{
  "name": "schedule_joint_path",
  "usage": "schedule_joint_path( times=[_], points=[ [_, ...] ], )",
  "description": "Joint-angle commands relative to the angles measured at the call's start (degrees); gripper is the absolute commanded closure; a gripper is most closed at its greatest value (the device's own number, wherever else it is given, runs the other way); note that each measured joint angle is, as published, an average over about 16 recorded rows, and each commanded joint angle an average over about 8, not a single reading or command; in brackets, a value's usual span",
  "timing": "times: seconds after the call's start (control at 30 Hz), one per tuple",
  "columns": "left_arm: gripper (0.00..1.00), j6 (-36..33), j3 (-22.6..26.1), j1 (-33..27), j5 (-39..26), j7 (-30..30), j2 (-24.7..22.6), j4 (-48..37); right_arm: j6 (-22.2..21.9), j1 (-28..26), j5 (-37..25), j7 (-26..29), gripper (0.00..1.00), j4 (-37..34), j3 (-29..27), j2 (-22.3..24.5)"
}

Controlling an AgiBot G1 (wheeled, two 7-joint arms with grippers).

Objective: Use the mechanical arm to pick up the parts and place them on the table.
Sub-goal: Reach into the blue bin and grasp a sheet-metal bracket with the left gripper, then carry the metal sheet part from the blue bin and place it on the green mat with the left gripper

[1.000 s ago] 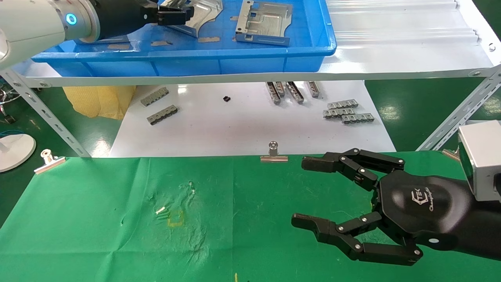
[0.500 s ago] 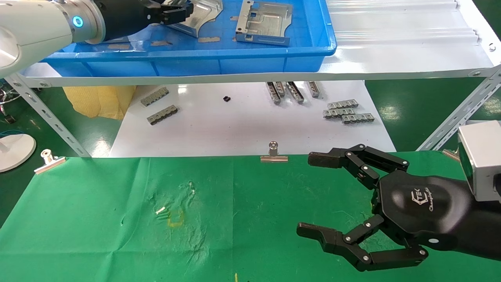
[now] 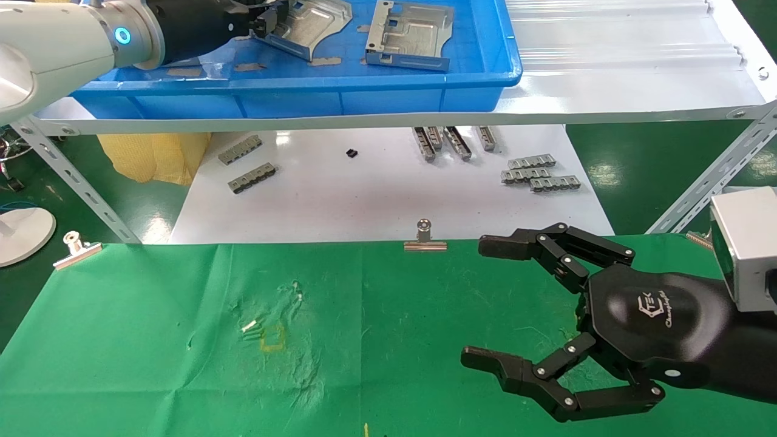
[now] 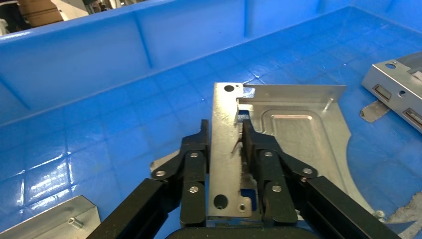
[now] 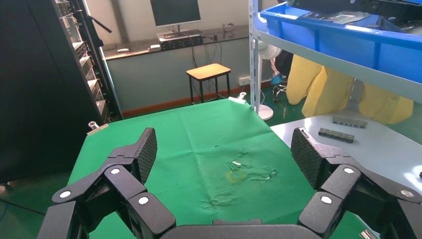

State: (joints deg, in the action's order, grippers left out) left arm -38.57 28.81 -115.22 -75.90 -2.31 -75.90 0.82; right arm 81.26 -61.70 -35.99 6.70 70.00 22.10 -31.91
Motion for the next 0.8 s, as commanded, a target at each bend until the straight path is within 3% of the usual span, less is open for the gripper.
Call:
schedule_joint_path(
  times=[0.03,0.47,0.8],
  points=[
    [1.0,0.09,-0.01,0.06,0.02,0.05,0.0,0.0,0.0,0.0,0.0,0.0,0.0,0.0,0.0,0.0],
    [1.0,-2.84,-0.79,-1.33,1.16,1.88,1.9,1.22,0.0,0.0,0.0,0.0,0.0,0.0,0.0,0.0],
    [1.0,-19.94,-2.37,-2.04,3.8,7.09,7.81,4.25,0.0,0.0,0.0,0.0,0.0,0.0,0.0,0.0]
  ],
)
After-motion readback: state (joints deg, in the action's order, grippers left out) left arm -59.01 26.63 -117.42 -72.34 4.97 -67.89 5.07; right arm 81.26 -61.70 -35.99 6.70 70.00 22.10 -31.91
